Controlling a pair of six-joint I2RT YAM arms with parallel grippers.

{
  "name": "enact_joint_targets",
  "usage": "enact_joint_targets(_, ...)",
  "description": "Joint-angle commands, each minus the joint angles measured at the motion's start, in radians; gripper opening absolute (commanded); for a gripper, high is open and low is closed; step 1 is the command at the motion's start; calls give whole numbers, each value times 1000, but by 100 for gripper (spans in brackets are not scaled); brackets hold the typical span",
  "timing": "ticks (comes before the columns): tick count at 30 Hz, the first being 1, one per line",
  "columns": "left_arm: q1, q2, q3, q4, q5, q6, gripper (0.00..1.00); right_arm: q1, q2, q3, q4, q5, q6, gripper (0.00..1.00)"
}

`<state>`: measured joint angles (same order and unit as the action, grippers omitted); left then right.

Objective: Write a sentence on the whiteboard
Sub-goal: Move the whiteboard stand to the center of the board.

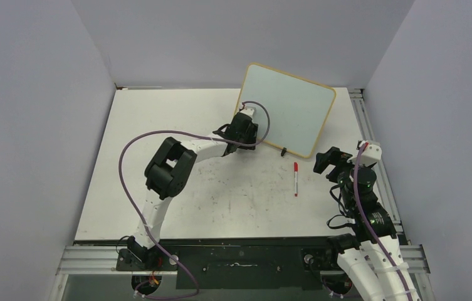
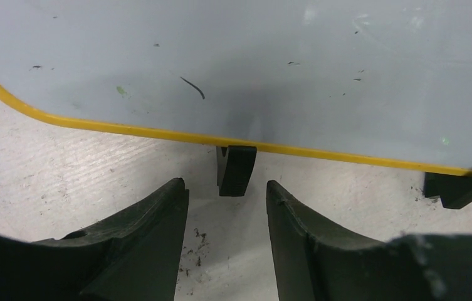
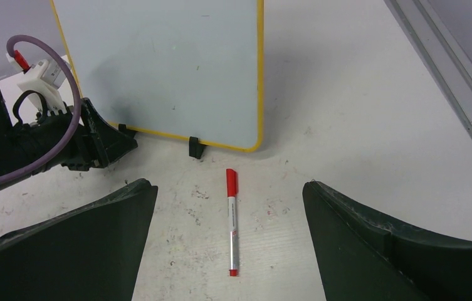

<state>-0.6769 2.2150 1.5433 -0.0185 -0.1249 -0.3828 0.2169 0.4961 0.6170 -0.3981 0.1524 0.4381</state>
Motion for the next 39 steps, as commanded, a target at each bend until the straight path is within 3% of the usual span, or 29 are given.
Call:
enact_joint_targets(1, 3, 32, 84, -37, -2, 36, 47, 0, 10, 23, 44, -6, -6, 90)
enact_joint_targets(18, 4, 91, 153, -55, -48, 71, 29, 1, 25, 24, 44, -6, -7, 90)
enact_joint_targets(25, -8, 89, 154, -52, -52, 85, 27, 1, 27, 23, 46, -7, -8, 90)
enact_joint_targets(33, -20, 88, 154, -54, -81, 96, 10, 0, 31, 24, 48, -11, -11, 90)
enact_joint_targets(37, -38, 68, 120, -45, -146, 96, 0, -1, 31, 24, 48, -13, -11, 90)
enact_joint_targets(39, -48, 56, 101, -46, -201, 90, 0, 1, 31, 24, 46, -11, -10, 90)
